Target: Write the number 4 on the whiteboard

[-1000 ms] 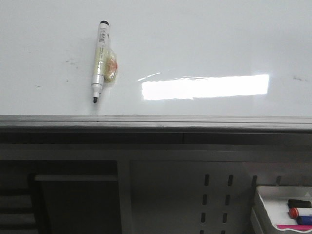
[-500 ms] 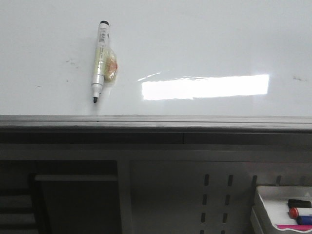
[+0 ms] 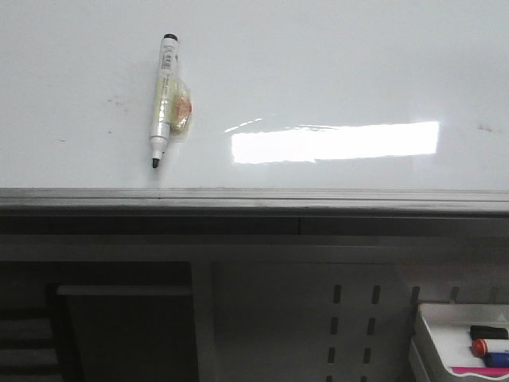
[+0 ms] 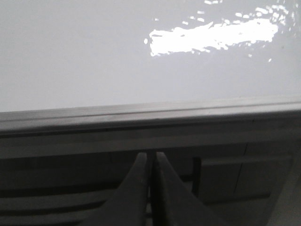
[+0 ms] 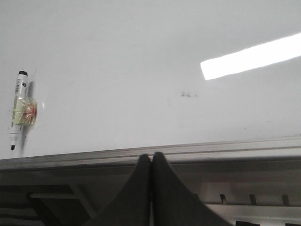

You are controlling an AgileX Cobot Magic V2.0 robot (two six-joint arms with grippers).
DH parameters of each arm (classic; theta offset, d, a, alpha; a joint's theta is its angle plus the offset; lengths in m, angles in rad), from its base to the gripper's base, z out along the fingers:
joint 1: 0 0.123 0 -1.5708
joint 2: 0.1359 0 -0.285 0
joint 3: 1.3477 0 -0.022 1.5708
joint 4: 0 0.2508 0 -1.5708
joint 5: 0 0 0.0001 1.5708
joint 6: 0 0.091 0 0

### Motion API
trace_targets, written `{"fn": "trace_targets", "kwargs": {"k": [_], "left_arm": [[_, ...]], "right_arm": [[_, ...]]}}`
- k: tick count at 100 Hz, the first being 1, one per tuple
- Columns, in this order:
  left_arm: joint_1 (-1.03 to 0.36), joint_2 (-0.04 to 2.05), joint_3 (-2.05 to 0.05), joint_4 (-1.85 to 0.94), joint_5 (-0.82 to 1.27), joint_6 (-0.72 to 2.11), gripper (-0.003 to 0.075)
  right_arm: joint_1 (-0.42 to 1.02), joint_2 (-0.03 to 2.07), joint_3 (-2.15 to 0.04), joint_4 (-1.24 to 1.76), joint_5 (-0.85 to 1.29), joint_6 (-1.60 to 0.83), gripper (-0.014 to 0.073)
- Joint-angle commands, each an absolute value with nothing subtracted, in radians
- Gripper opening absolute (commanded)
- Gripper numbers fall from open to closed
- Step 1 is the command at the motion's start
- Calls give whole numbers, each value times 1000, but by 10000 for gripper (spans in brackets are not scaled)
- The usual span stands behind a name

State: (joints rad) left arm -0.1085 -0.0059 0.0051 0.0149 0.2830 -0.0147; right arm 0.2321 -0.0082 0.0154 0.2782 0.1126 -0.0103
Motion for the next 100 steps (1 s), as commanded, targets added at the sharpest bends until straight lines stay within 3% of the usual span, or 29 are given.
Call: {"fn": "trace_targets", "kwargs": {"k": [1,13,51,64,79,100], "left_arm": [[-106,-32,39,-133,86,-25,-20],[-106,-32,39,-492,-84,-25,-20],[-106,-32,37,-786,-122,-25,-20],[-108,-30,4,-777,-65,-25,-20],[-108,0,-144,-557,218,45,-20],[-108,201,-358,-362,403,100,-19]], "right_arm": [[232,-24,35,338,44,-20,-45],[232,-24,35,383,-31,-20,-45],[232,-24,35,434,-102,-20,-45],[232,-24,4,424,-88,-20,-45],[232,-24,-109,216,44,-20,-45],[232,44,-269,58,165,-20,-45]]}}
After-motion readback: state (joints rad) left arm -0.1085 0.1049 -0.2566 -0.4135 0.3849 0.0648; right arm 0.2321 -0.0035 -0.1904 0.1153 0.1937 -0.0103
